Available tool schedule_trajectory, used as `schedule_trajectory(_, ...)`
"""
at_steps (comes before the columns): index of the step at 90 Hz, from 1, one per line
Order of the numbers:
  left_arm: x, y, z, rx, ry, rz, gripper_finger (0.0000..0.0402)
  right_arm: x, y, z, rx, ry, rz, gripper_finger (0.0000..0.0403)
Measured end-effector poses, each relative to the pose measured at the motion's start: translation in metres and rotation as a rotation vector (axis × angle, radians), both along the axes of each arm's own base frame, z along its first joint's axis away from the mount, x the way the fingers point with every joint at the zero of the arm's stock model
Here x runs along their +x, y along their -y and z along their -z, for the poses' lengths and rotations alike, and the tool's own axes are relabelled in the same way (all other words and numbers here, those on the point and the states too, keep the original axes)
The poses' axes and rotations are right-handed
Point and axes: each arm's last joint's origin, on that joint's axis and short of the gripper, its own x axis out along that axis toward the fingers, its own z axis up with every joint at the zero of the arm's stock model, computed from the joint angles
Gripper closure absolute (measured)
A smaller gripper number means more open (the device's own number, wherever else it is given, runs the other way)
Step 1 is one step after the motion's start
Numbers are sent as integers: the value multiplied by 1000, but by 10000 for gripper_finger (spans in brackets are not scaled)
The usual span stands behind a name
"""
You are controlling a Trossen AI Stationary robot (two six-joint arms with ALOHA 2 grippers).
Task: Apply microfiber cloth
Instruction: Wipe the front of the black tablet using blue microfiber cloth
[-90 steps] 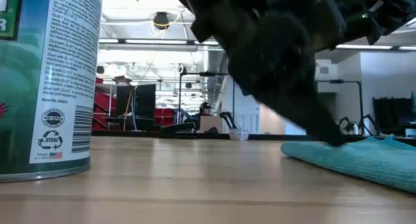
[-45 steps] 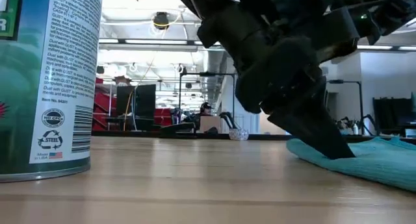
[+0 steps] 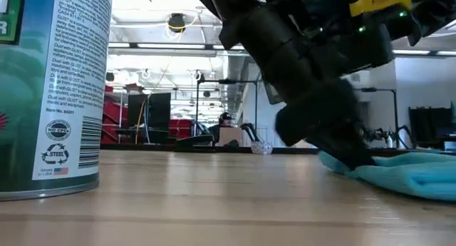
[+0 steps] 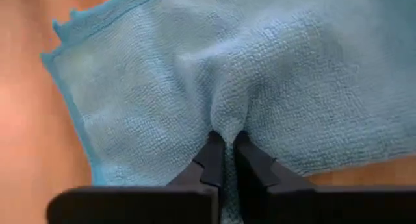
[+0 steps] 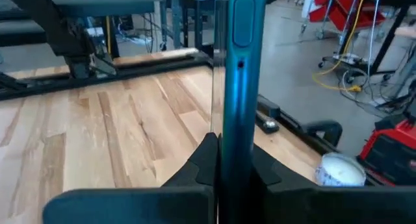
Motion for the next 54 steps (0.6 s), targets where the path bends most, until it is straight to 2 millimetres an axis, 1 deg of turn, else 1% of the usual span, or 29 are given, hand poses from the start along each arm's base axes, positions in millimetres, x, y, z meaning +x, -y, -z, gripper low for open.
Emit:
schedule_trajectory(13, -10, -7, -32, 98, 6, -49, 401, -7, -5, -9, -4, 37, -13, 394)
schedule_trajectory(19, -15, -9, -52, 135, 27, -77, 401, -11, -8, -14, -13, 53, -8, 394)
schedule_trajectory(26, -21, -12, -81, 165, 79, -114, 401, -15, -13, -17, -30, 52, 1, 394)
schedule_trajectory(40, -34, -13, -119, 192, 145, -163, 401, -23, -24, -25, -33, 89, -9, 394)
schedule_trajectory(54, -51, -17, -165, 245, 245, -234, 401, -25, -40, -27, -36, 101, -25, 394)
